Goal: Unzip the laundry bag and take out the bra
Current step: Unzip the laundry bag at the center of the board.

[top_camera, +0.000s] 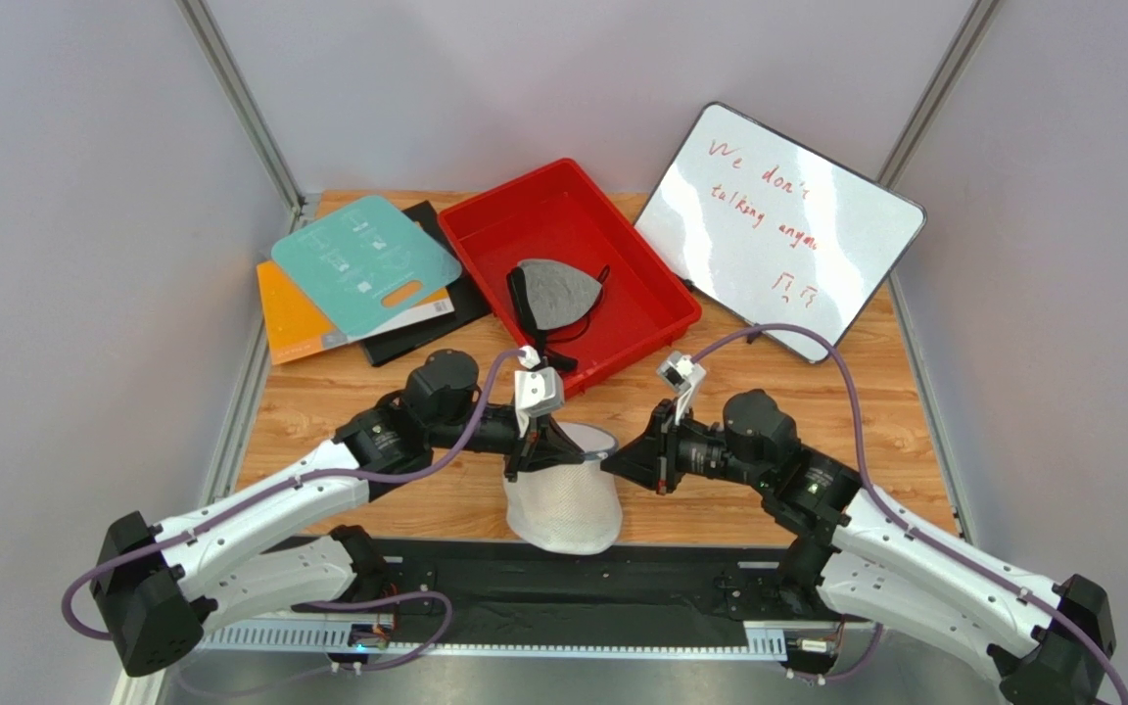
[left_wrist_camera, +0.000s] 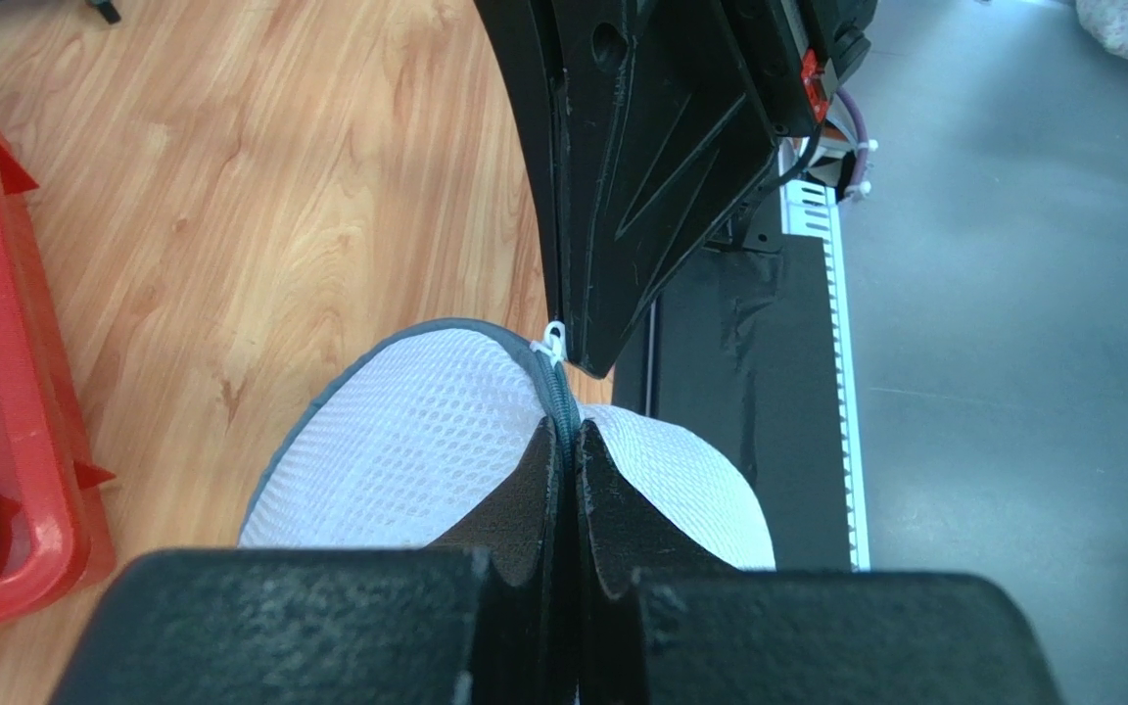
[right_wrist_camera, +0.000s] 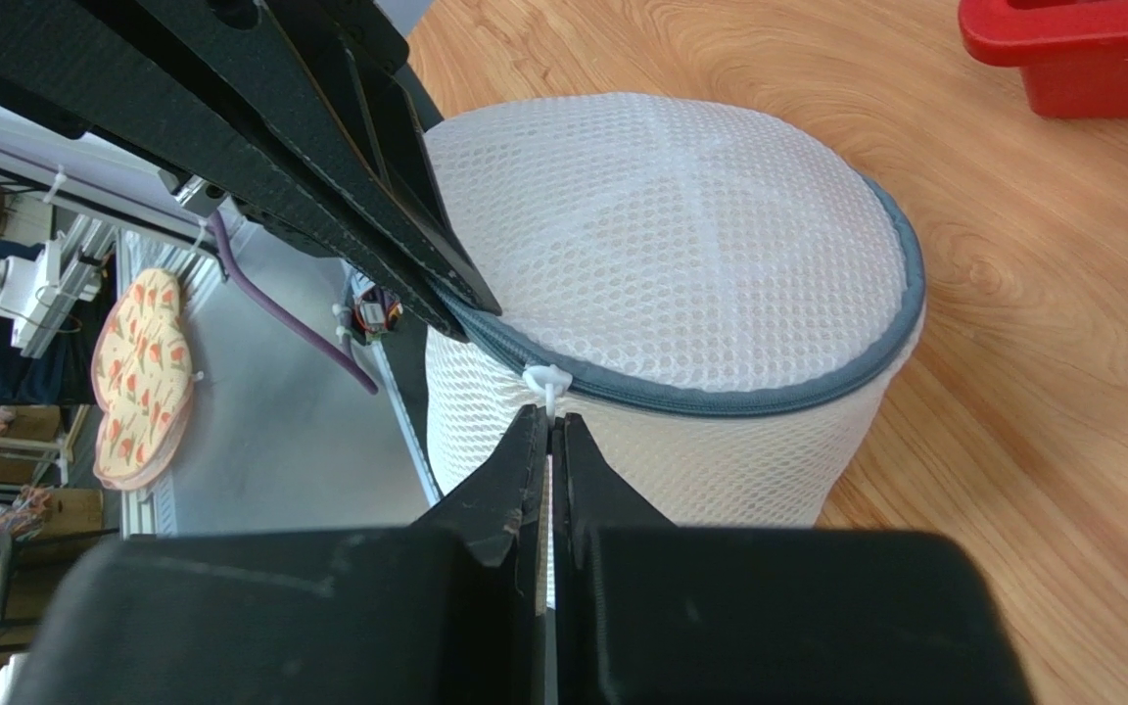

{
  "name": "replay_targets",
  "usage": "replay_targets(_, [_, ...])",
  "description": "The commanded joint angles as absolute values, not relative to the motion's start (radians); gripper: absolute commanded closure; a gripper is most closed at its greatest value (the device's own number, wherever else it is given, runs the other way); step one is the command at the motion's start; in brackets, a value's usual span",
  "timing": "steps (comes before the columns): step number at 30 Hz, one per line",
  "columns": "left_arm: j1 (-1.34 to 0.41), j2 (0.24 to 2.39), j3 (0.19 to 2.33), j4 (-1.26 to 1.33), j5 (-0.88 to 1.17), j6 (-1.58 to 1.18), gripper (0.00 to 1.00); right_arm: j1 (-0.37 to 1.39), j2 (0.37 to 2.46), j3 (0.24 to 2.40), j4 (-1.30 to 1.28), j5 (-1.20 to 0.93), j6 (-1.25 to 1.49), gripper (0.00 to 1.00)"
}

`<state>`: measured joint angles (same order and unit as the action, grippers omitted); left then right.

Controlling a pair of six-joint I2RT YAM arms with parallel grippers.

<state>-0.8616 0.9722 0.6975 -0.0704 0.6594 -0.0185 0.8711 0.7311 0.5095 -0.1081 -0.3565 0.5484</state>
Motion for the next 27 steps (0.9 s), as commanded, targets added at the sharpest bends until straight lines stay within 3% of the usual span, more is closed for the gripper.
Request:
replay_targets(1, [-0.862,0.931,0.684,-0.049,0.625,0.018,1.00,0.865,0.701,0.529,-0.147,-0.298,0.512,1.00])
replay_targets(10, [-0.862,0.922,0.655,-0.071,0.476,0.035,1.00,0.864,0.680,0.541,-0.235,-0.235,0.477,1.00])
replay_targets(18, [-0.862,0.911,0.644,-0.081,0.474,0.025,0.98,0.864,0.707,0.534,-0.199,-0.264,0.483,1.00])
replay_targets(20, [-0.862,0.911,0.646,-0.081,0.472,0.015,0.89,0.864,0.713,0.535,-0.195,-0.265,0.483,1.00])
replay_targets(21, [-0.862,0.911,0.647,-0.080,0.474,0.012,0.77,0.864,0.713,0.535,-0.189,-0.271,0.485,1.00])
replay_targets(25, [-0.862,0.922,0.667,-0.066,0.514,0.005,0.52,0.864,0.719,0.535,-0.173,-0.294,0.500,1.00])
replay_targets(26, [-0.862,0.928,0.673,-0.063,0.525,0.005,0.43,0.864,0.721,0.535,-0.170,-0.299,0.500,1.00])
replay_targets(27, [-0.864,0.943,0.683,-0.060,0.535,0.006,0.28,0.864,0.719,0.535,-0.166,-0.305,0.502,1.00])
